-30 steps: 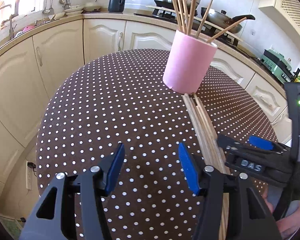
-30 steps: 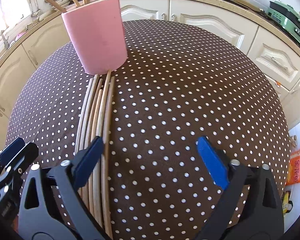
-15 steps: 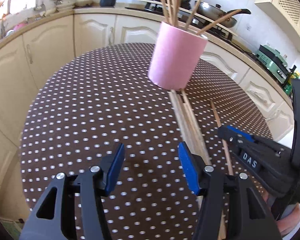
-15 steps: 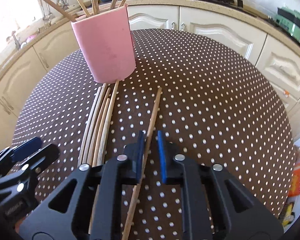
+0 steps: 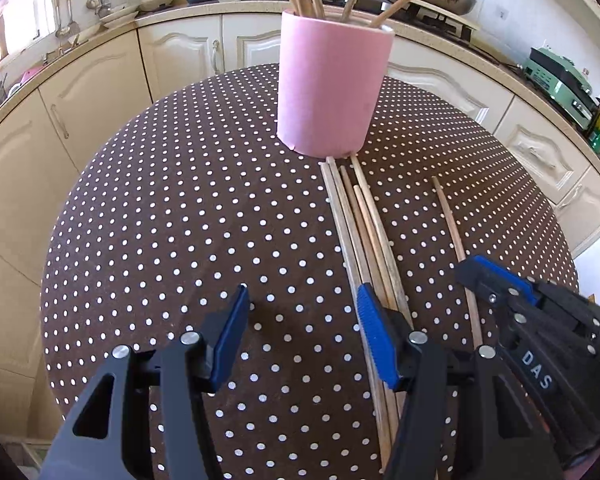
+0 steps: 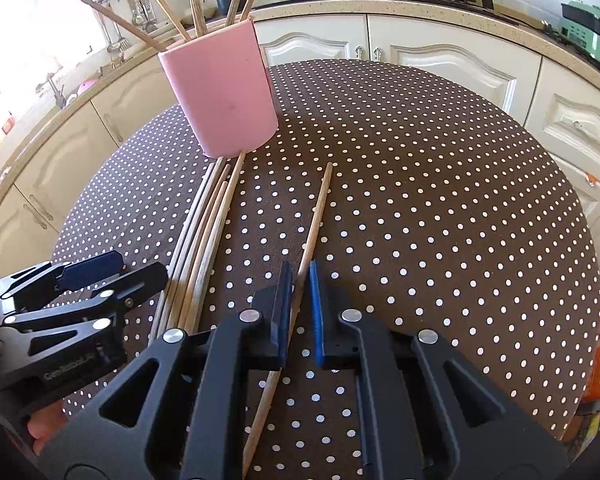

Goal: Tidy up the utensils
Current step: 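Grasp a chopstick with the right gripper while the left gripper hovers over the pile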

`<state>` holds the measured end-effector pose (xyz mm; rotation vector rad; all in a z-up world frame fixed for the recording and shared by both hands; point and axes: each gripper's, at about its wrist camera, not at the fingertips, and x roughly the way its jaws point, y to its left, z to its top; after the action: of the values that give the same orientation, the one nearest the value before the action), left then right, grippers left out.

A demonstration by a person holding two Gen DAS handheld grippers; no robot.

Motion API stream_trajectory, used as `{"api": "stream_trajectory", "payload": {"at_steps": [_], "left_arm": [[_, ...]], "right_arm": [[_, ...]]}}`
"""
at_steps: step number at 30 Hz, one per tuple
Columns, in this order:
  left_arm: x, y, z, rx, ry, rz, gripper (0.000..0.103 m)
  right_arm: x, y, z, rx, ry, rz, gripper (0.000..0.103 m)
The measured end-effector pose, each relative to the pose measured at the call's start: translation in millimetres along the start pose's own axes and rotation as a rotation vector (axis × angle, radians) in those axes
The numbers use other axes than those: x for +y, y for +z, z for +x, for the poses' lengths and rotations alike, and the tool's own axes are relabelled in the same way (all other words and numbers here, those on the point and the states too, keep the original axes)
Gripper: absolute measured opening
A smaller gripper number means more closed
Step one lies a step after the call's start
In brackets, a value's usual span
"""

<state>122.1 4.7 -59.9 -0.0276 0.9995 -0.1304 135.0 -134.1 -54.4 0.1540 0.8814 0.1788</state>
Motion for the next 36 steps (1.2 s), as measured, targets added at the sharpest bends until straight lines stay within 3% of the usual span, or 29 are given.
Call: {"api": "stream_trajectory", "payload": {"at_steps": [24,29,36], "left_arm": [[-15.9,48.3,24.1,0.149,0.049,-0.064,0.055],[-20.9,66.4,32.3,0.140,0.090,-0.064,0.055],[-17.2,86.7,44.2,0.175,0.070,-0.094,0.055]], "right_arm": [[-19.2,1.5,-7.6,0.007,0.067,0.051,0.009],[-20.5,-0.5,-8.4,0.003,0.081,0.071,0.009],[-33.1,-4.0,-12.1,0.006,0.127,0.124,0.009]]}}
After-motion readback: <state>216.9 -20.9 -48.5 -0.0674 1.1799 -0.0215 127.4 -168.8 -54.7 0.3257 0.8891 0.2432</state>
